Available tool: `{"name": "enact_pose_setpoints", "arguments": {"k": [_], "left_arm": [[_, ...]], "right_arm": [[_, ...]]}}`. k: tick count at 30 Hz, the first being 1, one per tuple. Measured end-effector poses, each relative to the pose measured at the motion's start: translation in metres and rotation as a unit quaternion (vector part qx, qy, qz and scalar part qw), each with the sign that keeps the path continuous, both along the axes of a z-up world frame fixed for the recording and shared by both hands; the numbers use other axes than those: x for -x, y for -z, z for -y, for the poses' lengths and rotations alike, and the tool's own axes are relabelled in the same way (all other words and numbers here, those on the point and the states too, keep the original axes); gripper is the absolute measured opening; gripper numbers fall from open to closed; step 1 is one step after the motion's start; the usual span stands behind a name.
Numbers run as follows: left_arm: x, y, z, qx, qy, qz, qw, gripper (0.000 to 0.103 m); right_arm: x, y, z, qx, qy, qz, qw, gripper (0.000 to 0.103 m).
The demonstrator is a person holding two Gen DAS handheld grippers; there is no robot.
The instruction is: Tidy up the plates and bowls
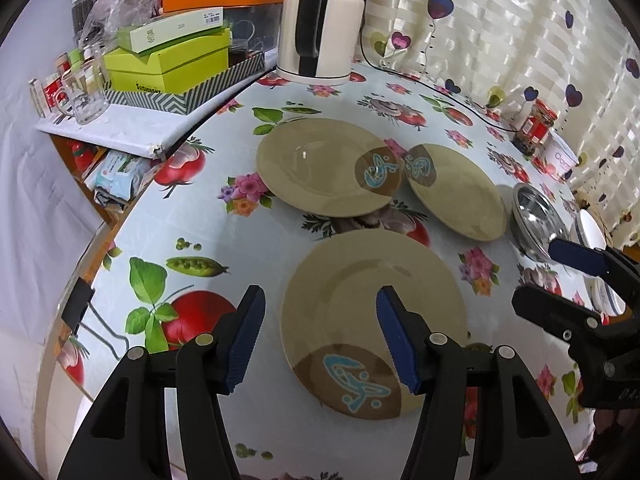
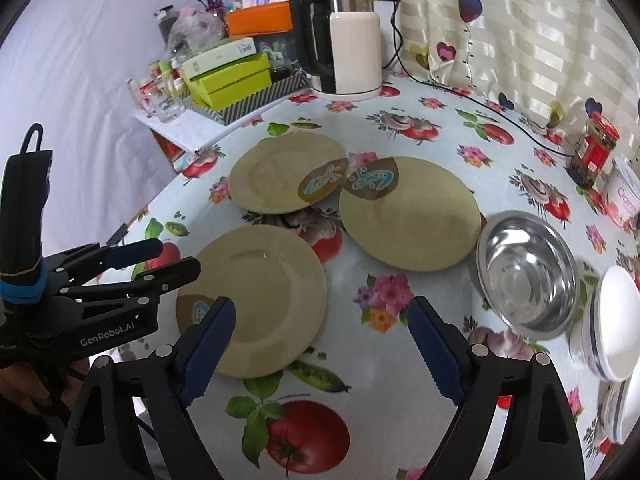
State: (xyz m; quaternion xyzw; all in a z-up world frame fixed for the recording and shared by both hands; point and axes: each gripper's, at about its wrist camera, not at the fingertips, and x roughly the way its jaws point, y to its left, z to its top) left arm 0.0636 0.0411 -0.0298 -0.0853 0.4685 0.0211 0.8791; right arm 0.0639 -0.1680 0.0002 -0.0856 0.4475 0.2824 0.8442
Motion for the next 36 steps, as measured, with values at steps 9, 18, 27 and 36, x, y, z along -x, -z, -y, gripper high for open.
{"name": "enact_pose_setpoints", "arguments": {"k": [9,18,27,36], "left_arm": [[-0.021,-0.005,-0.019,0.010,-0.011,0.010,0.9998,0.059],[-0.046,0.004,-0.037,0.039,-0.018,0.007,0.9990,0.059],[-0.073,0.018,-0.059,0.061,-0.041,0.006,0.9973,0.055],[-0.091,0.035,-0.072,0.082,-0.059,-0.003,0.9949,0.049]], "right_arm": [[-0.032,-0.008,-0.014,-0.004,-0.014,0.005,1.000,0.075],[-0.068,-0.007,-0.036,-0.010,-0.029,-0.003,1.000,0.061],[-0.111,0.010,-0.061,-0.008,-0.042,-0.026,0.999,0.048],[-0.154,0.024,-0.078,-0.006,-0.041,-0.039,0.998,0.042]]}}
